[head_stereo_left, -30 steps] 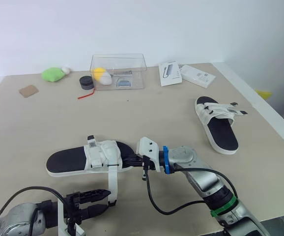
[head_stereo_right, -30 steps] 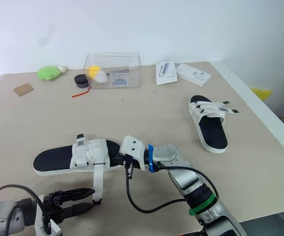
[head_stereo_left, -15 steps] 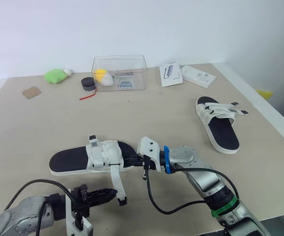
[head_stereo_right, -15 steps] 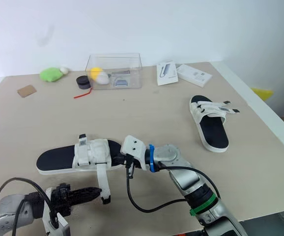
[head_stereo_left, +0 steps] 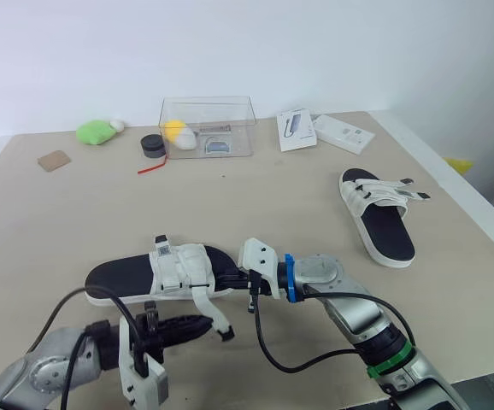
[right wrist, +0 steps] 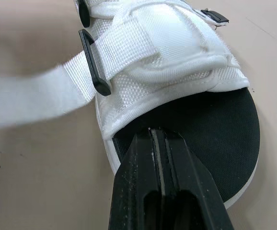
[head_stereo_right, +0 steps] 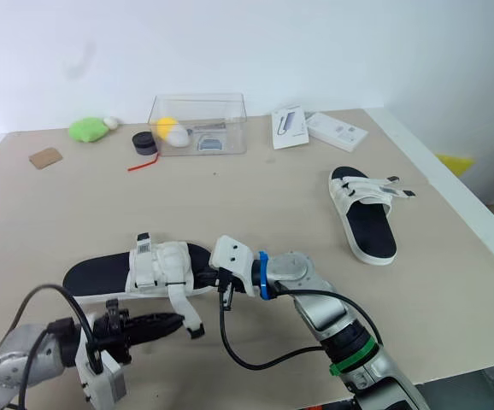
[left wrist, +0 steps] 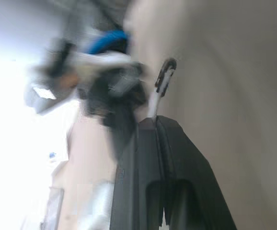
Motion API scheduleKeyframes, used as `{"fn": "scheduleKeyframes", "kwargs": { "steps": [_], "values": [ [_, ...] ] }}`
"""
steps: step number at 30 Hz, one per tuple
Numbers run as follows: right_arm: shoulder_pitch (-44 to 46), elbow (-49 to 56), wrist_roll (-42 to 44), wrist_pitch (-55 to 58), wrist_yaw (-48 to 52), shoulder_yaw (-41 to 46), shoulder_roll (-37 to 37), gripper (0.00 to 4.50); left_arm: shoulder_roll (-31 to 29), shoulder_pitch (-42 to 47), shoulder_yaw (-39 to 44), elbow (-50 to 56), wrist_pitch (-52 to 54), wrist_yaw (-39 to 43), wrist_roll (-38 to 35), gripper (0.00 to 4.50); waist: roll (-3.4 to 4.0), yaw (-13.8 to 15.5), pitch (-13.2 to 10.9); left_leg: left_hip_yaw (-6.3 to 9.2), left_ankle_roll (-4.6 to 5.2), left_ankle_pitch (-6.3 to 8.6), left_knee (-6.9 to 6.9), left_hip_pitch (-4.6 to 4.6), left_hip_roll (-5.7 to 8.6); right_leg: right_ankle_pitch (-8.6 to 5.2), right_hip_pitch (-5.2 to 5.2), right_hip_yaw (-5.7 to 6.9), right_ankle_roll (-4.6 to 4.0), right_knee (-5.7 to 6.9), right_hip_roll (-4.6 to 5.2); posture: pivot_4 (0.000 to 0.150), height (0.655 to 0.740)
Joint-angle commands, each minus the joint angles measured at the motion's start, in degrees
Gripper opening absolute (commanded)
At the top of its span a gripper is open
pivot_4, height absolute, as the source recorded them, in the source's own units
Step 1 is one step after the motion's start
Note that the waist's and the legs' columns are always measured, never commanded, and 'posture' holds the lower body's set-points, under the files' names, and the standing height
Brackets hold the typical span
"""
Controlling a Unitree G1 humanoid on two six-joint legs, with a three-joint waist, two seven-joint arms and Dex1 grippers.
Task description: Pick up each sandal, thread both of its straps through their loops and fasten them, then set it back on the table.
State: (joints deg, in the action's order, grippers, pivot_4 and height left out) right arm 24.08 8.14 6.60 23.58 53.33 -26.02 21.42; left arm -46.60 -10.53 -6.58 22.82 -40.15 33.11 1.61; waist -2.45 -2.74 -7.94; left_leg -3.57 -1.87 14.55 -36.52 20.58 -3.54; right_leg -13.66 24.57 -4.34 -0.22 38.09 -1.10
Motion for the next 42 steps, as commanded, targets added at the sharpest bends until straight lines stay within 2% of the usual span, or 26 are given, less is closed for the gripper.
{"fn": "scheduleKeyframes", "kwargs": {
  "steps": [1, 6, 9, 14, 17, 18, 22, 29, 37, 42],
  "values": [
    [-0.9, -1.1, -0.6, 1.3, 0.5, -1.3, 0.4, 0.0, -1.0, -0.2, 0.4, 5.6, 10.8, 1.9, -12.0, 0.03, 0.0, 0.0, 0.0, 0.01, -0.01, 0.01, 0.0, 0.0, -0.01, -0.01, 0.0, -0.01, 0.0, -0.01, -0.04, 0.15, 0.74],
    [-0.8, -1.6, -0.7, 1.0, 0.7, -1.3, 0.4, 0.0, -1.3, 0.0, 3.4, 10.4, 26.8, 2.0, -25.4, 0.03, -0.03, 0.0, 0.0, 0.05, 0.0, 0.1, 0.01, 0.0, -0.02, -0.11, 0.0, -0.05, -0.03, -0.01, -0.17, 0.15, 0.74],
    [-0.2, -2.3, -1.0, 0.5, 0.6, -1.6, 0.0, 0.0, -2.1, 2.7, 6.9, 11.0, 44.9, -1.7, -46.1, 0.03, -0.13, 0.0, -0.1, 0.14, 0.01, 0.1, -0.01, -0.01, -0.02, -0.11, -0.01, 0.0, -0.05, 0.0, -0.19, 0.15, 0.74],
    [0.1, -2.6, -1.1, 0.4, 0.5, -1.7, -0.3, 0.0, 0.5, 6.3, 13.9, 6.2, 58.6, -5.3, -64.6, 0.03, -0.23, -0.1, -0.2, 0.19, -0.01, 0.11, -0.02, -0.05, -0.02, -0.13, -0.04, 0.0, -0.13, 0.01, -0.38, 0.15, 0.74],
    [0.1, -2.6, -1.1, 1.2, 0.3, -1.8, -0.5, 0.0, 0.7, 12.9, 16.3, 0.4, 67.8, -6.9, -75.6, 0.03, -0.32, 0.0, -0.2, 0.4, -0.03, 0.13, -0.02, 0.0, -0.04, -0.16, -0.04, 0.1, -0.25, 0.01, -0.47, 0.15, 0.74],
    [0.1, -2.6, -1.1, 1.7, 0.2, -1.9, -0.5, 0.0, 0.8, 15.2, 16.3, -1.6, 70.2, -7.3, -77.3, 0.03, -0.34, 0.0, -0.3, 0.47, -0.03, 0.12, -0.02, -0.01, -0.05, -0.14, -0.05, 0.12, -0.28, 0.01, -0.5, 0.15, 0.74],
    [0.2, -2.3, -1.7, 4.6, -0.5, -2.5, -0.3, 0.0, 1.4, 21.7, 16.8, -7.8, 78.1, -7.2, -80.9, 0.03, -0.38, -0.1, -0.3, 0.63, -0.03, 0.06, -0.06, -0.01, -0.04, -0.05, -0.07, 0.21, -0.4, 0.05, -0.64, 0.15, 0.74],
    [-0.5, -1.5, -2.5, 6.2, -2.3, -3.0, 0.1, 0.0, 2.5, 27.3, 17.7, -15.2, 88.4, -8.1, -81.9, 0.03, -0.4, -0.1, -0.3, 0.65, -0.05, 0.06, -0.05, 0.01, -0.04, -0.07, -0.06, 0.2, -0.43, 0.06, -0.63, 0.15, 0.74],
    [-1.1, -1.0, -2.5, 6.1, -3.4, -3.1, 0.2, 0.0, 3.3, 27.4, 17.8, -16.4, 92.6, -6.8, -76.9, 0.03, -0.4, -0.1, -0.3, 0.65, -0.07, 0.05, -0.05, -0.01, -0.03, -0.06, -0.08, 0.19, -0.43, 0.05, -0.61, 0.15, 0.74],
    [-1.0, -1.2, -2.6, 5.6, -3.5, -3.3, 0.1, 0.0, 4.0, 26.1, 17.3, -15.2, 91.7, -5.8, -70.7, 0.03, -0.4, -0.1, -0.3, 0.65, -0.08, 0.05, -0.05, -0.01, -0.02, -0.06, -0.08, 0.18, -0.42, 0.05, -0.61, 0.15, 0.74]
  ]
}}
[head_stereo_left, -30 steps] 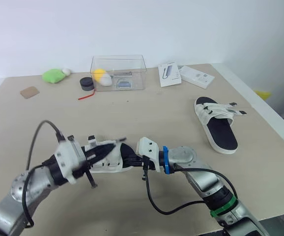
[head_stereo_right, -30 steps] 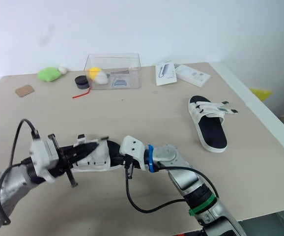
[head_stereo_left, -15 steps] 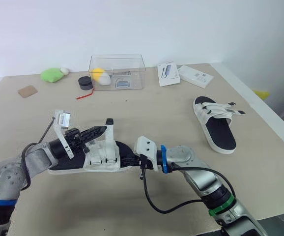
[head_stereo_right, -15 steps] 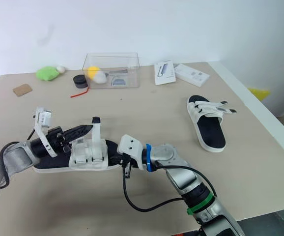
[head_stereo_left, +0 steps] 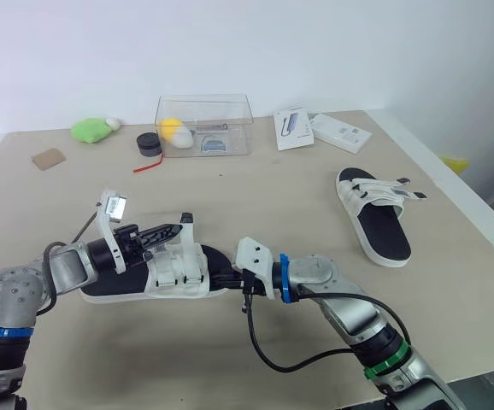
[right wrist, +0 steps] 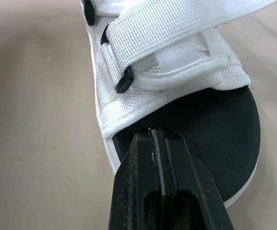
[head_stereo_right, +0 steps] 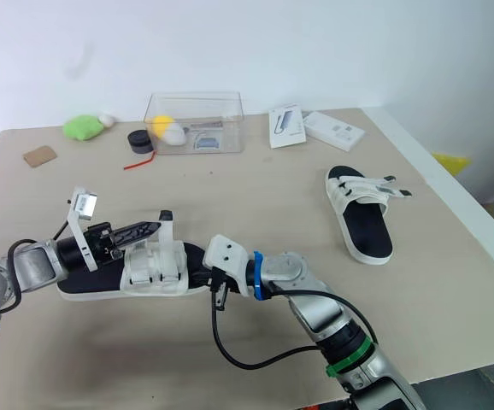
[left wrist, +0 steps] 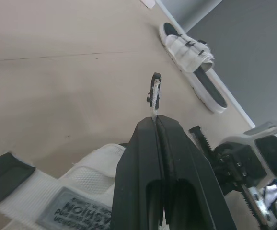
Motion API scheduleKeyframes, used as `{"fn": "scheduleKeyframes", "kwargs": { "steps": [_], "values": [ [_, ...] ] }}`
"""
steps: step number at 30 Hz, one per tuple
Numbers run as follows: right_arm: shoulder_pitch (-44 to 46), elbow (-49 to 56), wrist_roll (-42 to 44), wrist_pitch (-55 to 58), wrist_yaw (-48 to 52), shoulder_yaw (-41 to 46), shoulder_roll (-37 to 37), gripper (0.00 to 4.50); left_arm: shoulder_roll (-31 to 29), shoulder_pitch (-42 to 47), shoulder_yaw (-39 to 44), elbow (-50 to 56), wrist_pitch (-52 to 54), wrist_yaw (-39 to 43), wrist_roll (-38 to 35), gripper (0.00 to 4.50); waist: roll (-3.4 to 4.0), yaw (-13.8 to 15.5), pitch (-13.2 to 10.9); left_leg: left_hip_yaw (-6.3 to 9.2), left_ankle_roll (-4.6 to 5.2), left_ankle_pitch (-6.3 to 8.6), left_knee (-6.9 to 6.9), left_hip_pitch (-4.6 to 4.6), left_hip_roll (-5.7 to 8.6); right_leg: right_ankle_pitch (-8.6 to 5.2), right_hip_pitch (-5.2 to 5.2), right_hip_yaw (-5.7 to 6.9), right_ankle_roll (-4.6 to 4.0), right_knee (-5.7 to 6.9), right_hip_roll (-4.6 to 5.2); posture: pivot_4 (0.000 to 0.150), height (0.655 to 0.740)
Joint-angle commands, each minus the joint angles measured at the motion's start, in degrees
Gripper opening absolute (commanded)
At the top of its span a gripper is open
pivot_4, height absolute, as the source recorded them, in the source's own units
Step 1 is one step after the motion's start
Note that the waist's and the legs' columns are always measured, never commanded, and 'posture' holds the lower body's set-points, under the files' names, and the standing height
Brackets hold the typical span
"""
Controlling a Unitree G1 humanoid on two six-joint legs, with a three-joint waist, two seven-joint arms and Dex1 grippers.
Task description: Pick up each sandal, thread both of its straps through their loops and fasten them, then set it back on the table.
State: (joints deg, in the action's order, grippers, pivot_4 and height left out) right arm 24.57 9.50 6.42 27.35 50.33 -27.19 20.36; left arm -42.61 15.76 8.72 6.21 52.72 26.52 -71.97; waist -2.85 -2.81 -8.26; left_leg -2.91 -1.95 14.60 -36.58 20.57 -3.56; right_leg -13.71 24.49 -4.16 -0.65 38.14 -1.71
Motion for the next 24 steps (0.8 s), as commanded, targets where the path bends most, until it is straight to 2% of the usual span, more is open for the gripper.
{"fn": "scheduleKeyframes", "kwargs": {
  "steps": [1, 12, 22, 24],
  "values": [
    [-1.4, -2.6, -2.4, 1.7, -0.5, -2.1, 1.1, 0.0, 0.3, -0.4, 2.0, 1.6, -0.9, 1.2, 3.4, 0.03, 0.0, 0.0, 0.0, 0.01, 0.0, 0.0, 0.0, 0.0, 0.0, 0.0, 0.0, 0.0, 0.0, 0.0, 0.0, 0.15, 0.74],
    [-1.4, -2.4, -2.3, 1.5, -0.7, -2.0, 1.1, 0.0, 1.1, -1.7, -1.1, 3.1, -2.5, 5.5, 15.6, 0.03, -0.01, 0.0, 0.0, 0.01, -0.02, -0.01, 0.01, -0.01, 0.0, 0.0, 0.0, -0.01, 0.0, 0.0, 0.01, 0.15, 0.74],
    [-1.4, -2.6, -2.2, 1.4, -1.0, -1.9, 1.0, 0.0, -0.5, -2.1, -5.5, 3.6, -9.4, 11.7, 29.3, 0.03, 0.0, 0.0, 0.0, 0.01, -0.02, -0.01, 0.01, -0.03, 0.0, 0.0, -0.02, -0.04, -0.01, 0.0, 0.02, 0.15, 0.74],
    [-1.4, -2.6, -2.2, 1.4, -1.0, -1.9, 1.0, 0.0, -0.7, -1.9, -5.7, 3.4, -10.1, 12.9, 30.7, 0.56, 0.0, 0.0, 0.0, 0.01, -0.02, -0.01, 0.01, -0.04, 0.0, 0.0, -0.02, -0.04, -0.01, 0.0, 0.02, 0.15, 0.74]
  ]
}}
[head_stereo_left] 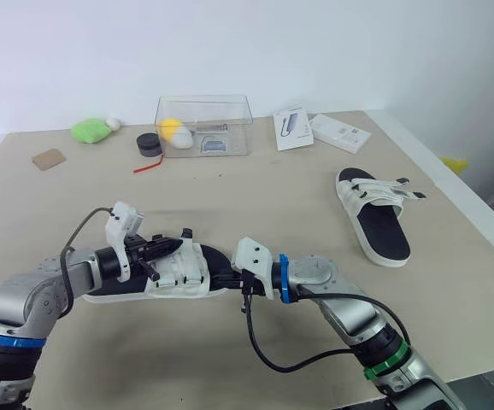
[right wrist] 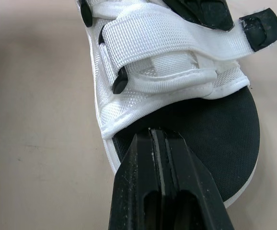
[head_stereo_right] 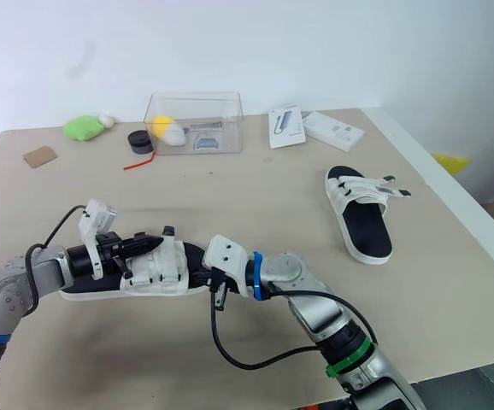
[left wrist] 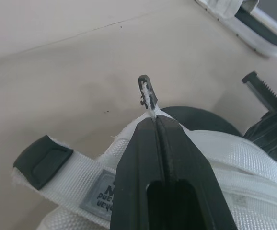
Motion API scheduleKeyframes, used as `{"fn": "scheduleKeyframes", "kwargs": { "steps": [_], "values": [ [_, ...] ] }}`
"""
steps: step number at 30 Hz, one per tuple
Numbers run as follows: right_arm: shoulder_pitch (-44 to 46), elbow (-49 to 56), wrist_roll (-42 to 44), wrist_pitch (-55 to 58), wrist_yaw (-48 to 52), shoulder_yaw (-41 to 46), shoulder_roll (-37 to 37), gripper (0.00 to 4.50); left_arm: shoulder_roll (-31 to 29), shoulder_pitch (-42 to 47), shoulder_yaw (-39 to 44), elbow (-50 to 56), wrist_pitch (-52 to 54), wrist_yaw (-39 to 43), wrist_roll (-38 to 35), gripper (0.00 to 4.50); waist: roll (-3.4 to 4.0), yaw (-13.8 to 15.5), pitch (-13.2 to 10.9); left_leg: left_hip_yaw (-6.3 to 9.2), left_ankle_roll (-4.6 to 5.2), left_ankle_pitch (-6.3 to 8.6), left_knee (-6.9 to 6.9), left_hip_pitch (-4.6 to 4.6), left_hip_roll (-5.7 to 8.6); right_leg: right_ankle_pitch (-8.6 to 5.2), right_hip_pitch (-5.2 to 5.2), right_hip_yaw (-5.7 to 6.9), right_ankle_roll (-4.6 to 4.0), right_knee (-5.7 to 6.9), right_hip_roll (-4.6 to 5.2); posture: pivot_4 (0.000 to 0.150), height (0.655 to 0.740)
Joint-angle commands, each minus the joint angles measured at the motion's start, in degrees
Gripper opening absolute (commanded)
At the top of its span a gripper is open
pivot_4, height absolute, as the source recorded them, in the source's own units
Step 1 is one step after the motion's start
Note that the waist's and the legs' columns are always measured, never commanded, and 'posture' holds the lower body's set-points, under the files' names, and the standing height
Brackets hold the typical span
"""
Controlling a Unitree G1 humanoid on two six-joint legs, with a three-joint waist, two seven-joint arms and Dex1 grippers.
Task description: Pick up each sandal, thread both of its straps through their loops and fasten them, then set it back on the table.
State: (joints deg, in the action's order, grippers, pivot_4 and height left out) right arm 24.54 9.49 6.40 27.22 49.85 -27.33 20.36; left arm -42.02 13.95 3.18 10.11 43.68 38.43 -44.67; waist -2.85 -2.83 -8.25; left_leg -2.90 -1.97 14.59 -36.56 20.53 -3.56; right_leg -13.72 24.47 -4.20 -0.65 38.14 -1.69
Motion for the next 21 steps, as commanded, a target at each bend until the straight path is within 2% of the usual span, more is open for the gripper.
{"fn": "scheduleKeyframes", "kwargs": {
  "steps": [1, 2, 4, 5, 7, 9, 11, 16, 20, 21],
  "values": [
    [-1.3, -2.6, -2.2, 1.5, -0.5, -1.8, 1.0, 0.0, -1.4, 0.1, -0.2, -0.6, -1.5, 1.8, 4.1, 0.8, 0.0, 0.0, 0.0, 0.0, 0.0, 0.0, 0.0, 0.0, 0.0, 0.0, 0.0, 0.0, 0.0, 0.0, 0.0, 0.15, 0.74],
    [-1.3, -2.7, -2.2, 1.4, -0.5, -1.8, 1.0, 0.0, -1.5, 0.4, -0.2, -0.8, -1.8, 2.3, 4.7, 1.22, 0.0, 0.0, 0.0, 0.0, 0.0, 0.0, 0.01, 0.0, 0.0, 0.0, 0.0, 0.0, -0.01, 0.0, 0.0, 0.15, 0.74],
    [-1.2, -2.7, -2.2, 1.4, -0.4, -1.8, 1.0, 0.0, -1.2, 1.1, 0.3, -1.1, -1.4, 2.8, 5.0, 2.34, 0.0, 0.0, 0.0, 0.0, 0.0, 0.0, 0.02, 0.0, -0.01, -0.01, 0.01, 0.0, -0.01, -0.01, 0.0, 0.15, 0.74],
    [-1.2, -2.8, -2.2, 1.3, -0.4, -1.7, 1.0, 0.0, -0.7, 2.1, 1.5, -1.5, -0.3, 2.5, 3.9, 2.34, 0.0, 0.0, 0.0, -0.01, 0.0, 0.0, 0.02, 0.0, -0.01, -0.01, 0.01, 0.0, -0.01, -0.01, 0.0, 0.15, 0.74],
    [-1.1, -2.9, -2.2, 1.3, -0.4, -1.7, 0.9, 0.0, 0.1, 4.2, 3.2, -2.3, 1.0, 2.4, 2.5, 2.95, -0.02, 0.0, 0.0, 0.01, 0.0, 0.0, 0.04, 0.02, -0.01, -0.01, 0.02, 0.01, -0.01, -0.01, 0.0, 0.15, 0.74],
    [-1.0, -3.0, -2.1, 1.3, -0.4, -1.7, 0.9, 0.0, 0.8, 6.2, 4.5, -3.3, 2.2, 2.2, 1.8, 3.94, -0.02, 0.0, 0.0, 0.0, 0.0, 0.0, 0.03, 0.02, -0.01, -0.01, 0.04, 0.03, 0.0, -0.01, -0.01, 0.15, 0.74],
    [-1.0, -3.0, -2.1, 1.2, -0.4, -1.6, 0.8, 0.0, 1.1, 8.1, 5.3, -4.1, 3.0, 2.3, 1.5, 4.33, -0.02, -0.1, 0.0, 0.0, 0.0, 0.0, 0.04, 0.03, -0.01, -0.01, 0.04, 0.03, 0.0, -0.01, -0.03, 0.15, 0.74],
    [-0.9, -3.2, -2.2, 1.1, -0.3, -1.5, 0.9, 0.0, 1.9, 13.0, 6.8, -5.7, 4.3, 3.2, 0.7, 4.33, -0.03, -0.1, 0.0, -0.01, 0.0, 0.0, 0.04, 0.05, -0.01, 0.0, 0.05, 0.04, 0.0, -0.02, -0.03, 0.15, 0.74],
    [-0.7, -3.1, -2.2, 1.1, -0.4, -1.4, 1.0, 0.0, -2.3, 10.4, -1.1, -3.2, -5.9, 10.5, 11.1, 4.33, -0.01, -0.3, 0.0, -0.01, -0.02, 0.02, 0.09, 0.04, -0.01, -0.02, 0.07, 0.01, -0.02, -0.04, -0.04, 0.15, 0.74],
    [-0.7, -3.1, -2.1, 1.2, -0.4, -1.3, 1.0, 0.0, -2.5, 10.0, -1.4, -3.0, -7.1, 12.0, 11.5, 4.33, -0.01, -0.3, 0.0, -0.01, -0.03, 0.02, 0.11, 0.04, 0.0, -0.02, 0.07, 0.01, -0.02, -0.04, -0.03, 0.15, 0.74]
  ]
}}
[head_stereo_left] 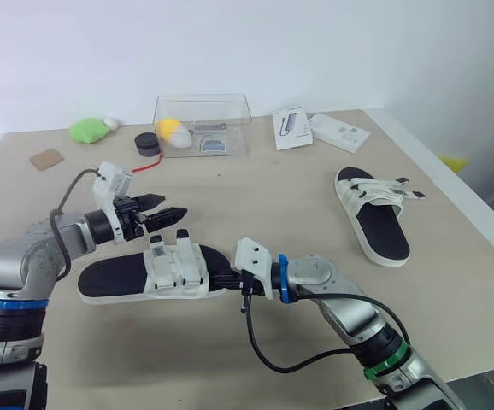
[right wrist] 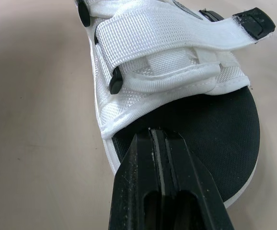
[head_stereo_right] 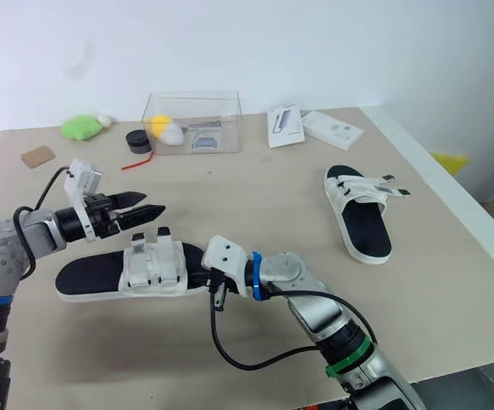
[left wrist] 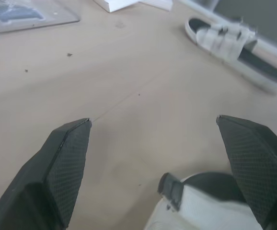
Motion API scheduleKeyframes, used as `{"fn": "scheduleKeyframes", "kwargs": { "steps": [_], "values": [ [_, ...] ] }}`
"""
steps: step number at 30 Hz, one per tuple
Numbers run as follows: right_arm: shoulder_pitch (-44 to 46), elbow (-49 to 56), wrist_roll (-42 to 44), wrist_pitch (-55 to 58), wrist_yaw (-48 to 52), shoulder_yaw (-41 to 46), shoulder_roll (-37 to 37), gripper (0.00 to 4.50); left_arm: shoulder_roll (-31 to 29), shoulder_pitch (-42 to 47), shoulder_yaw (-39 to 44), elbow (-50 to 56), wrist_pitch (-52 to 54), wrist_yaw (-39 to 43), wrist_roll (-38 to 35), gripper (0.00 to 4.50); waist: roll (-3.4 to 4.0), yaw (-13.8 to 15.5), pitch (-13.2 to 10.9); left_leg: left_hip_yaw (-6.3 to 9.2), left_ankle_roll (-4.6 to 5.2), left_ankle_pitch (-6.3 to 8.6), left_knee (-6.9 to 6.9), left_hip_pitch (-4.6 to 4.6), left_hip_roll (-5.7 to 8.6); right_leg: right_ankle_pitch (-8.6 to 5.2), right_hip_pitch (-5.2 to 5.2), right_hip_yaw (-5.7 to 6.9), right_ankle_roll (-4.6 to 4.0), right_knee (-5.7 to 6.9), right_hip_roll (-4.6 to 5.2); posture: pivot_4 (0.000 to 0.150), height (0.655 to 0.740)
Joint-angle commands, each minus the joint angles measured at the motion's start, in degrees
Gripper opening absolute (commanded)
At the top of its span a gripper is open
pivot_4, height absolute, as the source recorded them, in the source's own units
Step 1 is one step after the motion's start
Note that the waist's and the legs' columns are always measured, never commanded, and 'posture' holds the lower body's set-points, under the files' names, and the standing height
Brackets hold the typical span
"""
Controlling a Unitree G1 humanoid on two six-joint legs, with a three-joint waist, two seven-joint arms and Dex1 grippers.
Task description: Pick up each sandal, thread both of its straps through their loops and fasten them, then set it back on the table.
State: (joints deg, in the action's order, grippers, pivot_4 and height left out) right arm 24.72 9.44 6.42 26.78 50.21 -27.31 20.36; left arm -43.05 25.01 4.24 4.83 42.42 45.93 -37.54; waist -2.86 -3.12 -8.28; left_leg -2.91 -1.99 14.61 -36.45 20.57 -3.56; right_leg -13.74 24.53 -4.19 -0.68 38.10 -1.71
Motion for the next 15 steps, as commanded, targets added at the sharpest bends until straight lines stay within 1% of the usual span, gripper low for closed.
{"fn": "scheduleKeyframes", "kwargs": {
  "steps": [1, 4, 5, 7, 9, 12, 15],
  "values": [
    [-0.9, -3.0, -2.2, 1.6, -0.8, -1.2, 1.0, 0.0, -1.6, -1.4, -2.8, 2.4, -7.2, 5.8, 4.8, 4.33, 0.0, 0.0, 0.0, 0.0, 0.0, 0.0, 0.01, 0.01, -0.01, 0.0, 0.02, 0.0, -0.01, 0.0, 0.0, 0.15, 0.74],
    [-0.9, -3.0, -2.1, 1.7, -0.8, -0.9, 1.1, 0.0, -2.9, -2.8, -5.7, 2.0, -12.9, 9.8, 9.5, 4.33, -0.01, 0.0, 0.0, 0.01, -0.01, -0.01, 0.0, 0.04, -0.02, 0.0, 0.03, 0.0, -0.01, 0.0, 0.02, 0.15, 0.74],
    [-0.8, -3.0, -2.1, 1.6, -0.9, -0.9, 1.1, 0.0, -2.9, -2.9, -6.3, 1.6, -13.9, 10.3, 10.7, 4.33, -0.01, 0.0, 0.0, 0.0, -0.01, -0.01, 0.0, 0.04, -0.02, 0.0, 0.04, 0.0, -0.01, 0.0, 0.02, 0.15, 0.74],
    [-0.7, -3.2, -2.2, 1.6, -0.9, -0.8, 1.0, 0.0, -3.9, -3.5, -9.4, 0.0, -18.7, 11.5, 16.1, 4.33, -0.01, 0.0, 0.0, 0.01, 0.0, -0.01, 0.0, 0.04, -0.02, -0.01, 0.04, 0.0, -0.02, 0.0, 0.01, 0.15, 0.74],
    [-0.5, -3.1, -2.2, 1.6, -0.9, -0.7, 1.0, 0.0, -3.9, -3.4, -11.0, -2.1, -22.1, 11.3, 19.9, 4.33, 0.01, 0.0, 0.0, 0.0, 0.0, -0.01, 0.0, 0.03, -0.02, -0.02, 0.04, -0.01, -0.03, 0.0, 0.01, 0.15, 0.74],
    [-0.3, -3.0, -2.0, 1.6, -1.1, -0.3, 1.1, 0.0, -3.3, -3.1, -11.0, -3.9, -23.8, 12.0, 21.2, 4.33, 0.01, 0.1, 0.0, -0.01, 0.0, -0.01, 0.0, 0.03, -0.02, -0.01, 0.04, -0.01, -0.02, 0.0, 0.01, 0.15, 0.74],
    [-0.4, -2.2, -0.2, 1.3, -0.7, 2.1, 1.2, 0.0, -2.8, -2.0, -9.1, -5.0, -23.5, 11.7, 20.2, 4.33, 0.01, 0.1, 0.0, -0.02, 0.0, -0.01, 0.0, 0.04, -0.02, -0.01, 0.04, 0.0, -0.01, 0.0, 0.02, 0.15, 0.74]
  ]
}}
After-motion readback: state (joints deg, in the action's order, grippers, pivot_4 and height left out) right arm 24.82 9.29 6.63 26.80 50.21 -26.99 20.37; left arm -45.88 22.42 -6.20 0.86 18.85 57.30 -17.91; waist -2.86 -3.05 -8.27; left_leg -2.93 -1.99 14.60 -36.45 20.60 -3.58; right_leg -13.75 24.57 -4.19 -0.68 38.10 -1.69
